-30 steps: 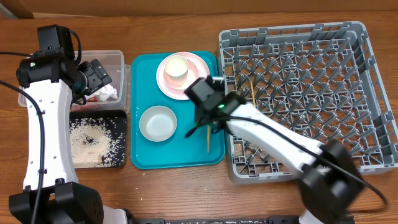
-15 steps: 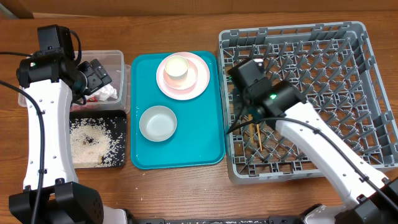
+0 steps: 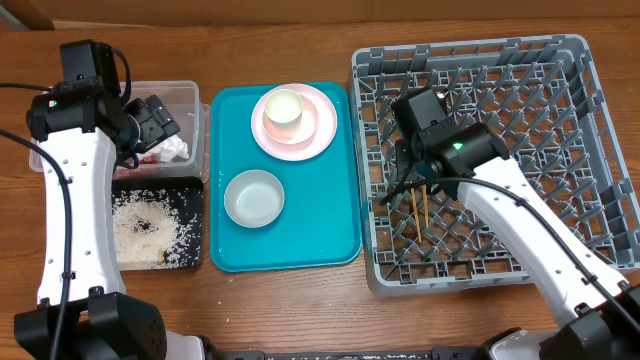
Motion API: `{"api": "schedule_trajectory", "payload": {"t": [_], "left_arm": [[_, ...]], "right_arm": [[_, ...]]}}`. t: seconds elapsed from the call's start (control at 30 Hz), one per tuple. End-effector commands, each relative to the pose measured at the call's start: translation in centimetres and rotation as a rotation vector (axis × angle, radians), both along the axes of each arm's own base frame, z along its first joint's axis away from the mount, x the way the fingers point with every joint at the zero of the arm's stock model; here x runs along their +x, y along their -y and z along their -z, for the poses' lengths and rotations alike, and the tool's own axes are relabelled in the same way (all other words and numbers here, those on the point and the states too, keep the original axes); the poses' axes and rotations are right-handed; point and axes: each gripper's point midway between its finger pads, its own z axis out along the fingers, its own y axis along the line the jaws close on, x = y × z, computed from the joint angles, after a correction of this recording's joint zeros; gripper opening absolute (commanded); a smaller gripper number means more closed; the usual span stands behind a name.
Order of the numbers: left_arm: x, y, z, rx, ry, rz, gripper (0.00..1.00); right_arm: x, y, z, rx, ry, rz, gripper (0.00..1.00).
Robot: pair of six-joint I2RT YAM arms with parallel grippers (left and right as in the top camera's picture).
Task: Sort waste into correct bins and load items into the dishwasher
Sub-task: 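Carry the second chopstick into the dish rack and release it, then move the right gripper to the white bowl rim and grasp it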
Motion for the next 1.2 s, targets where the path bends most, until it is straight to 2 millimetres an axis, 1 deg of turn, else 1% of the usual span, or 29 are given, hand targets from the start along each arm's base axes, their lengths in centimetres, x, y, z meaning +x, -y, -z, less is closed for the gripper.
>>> {"api": "schedule_trajectory", "payload": {"t": [0.0,0.17,0.37,0.5,0.6,0.77,0.87,0.93,1.03,1.1,1.17], "left_arm": [[0.5,0.0,-0.7,-0.005,0.024,-0.009,1.0],[0.5,0.0,-0.7,-0.005,0.024,-0.009,1.0],[0.5,0.0,-0.7,-0.005,0.024,-0.009,1.0],[0.5,0.0,-0.7,-0.005,0.024,-0.009,1.0],[0.5,0.0,-0.7,-0.005,0.024,-0.009,1.0],[0.5,0.0,-0.7,-0.005,0.024,-0.009,1.0],[0.5,0.0,-0.7,-0.005,0.024,-0.009,1.0],[0.5,0.0,-0.7,-0.005,0.024,-0.009,1.0],[0.5,0.0,-0.7,-0.005,0.024,-0.009,1.0],[0.5,0.0,-0.7,-0.005,0.024,-0.009,1.0],[0.5,0.0,-0.7,-0.005,0.024,-0.009,1.0]], "right_arm": [[0.2,0.3,0.0,-0.011,0.01,-0.001,0.04],[0.2,0.3,0.3,-0.011,0.011,0.0,0.04],[-0.1,0.4,1.6,-0.016,-0.001,0.0,0.05],[-0.2,0.4,2.1,-0.015,-0.004,-0.001,0.15],[-0.3,0.1,2.2,0.0,-0.011,-0.007,0.17],[-0.4,-0.5,2.3,0.034,-0.021,-0.015,0.24],[-0.6,-3.1,2.3,0.197,-0.048,-0.011,0.25],[-1.0,-6.2,1.9,0.363,-0.084,-0.059,0.25],[-1.6,-11.2,-0.1,0.606,-0.112,-0.189,0.25],[-1.9,-13.8,-1.5,0.708,-0.103,-0.27,0.25],[-2.3,-15.9,-2.5,0.753,-0.08,-0.341,0.26]]}}
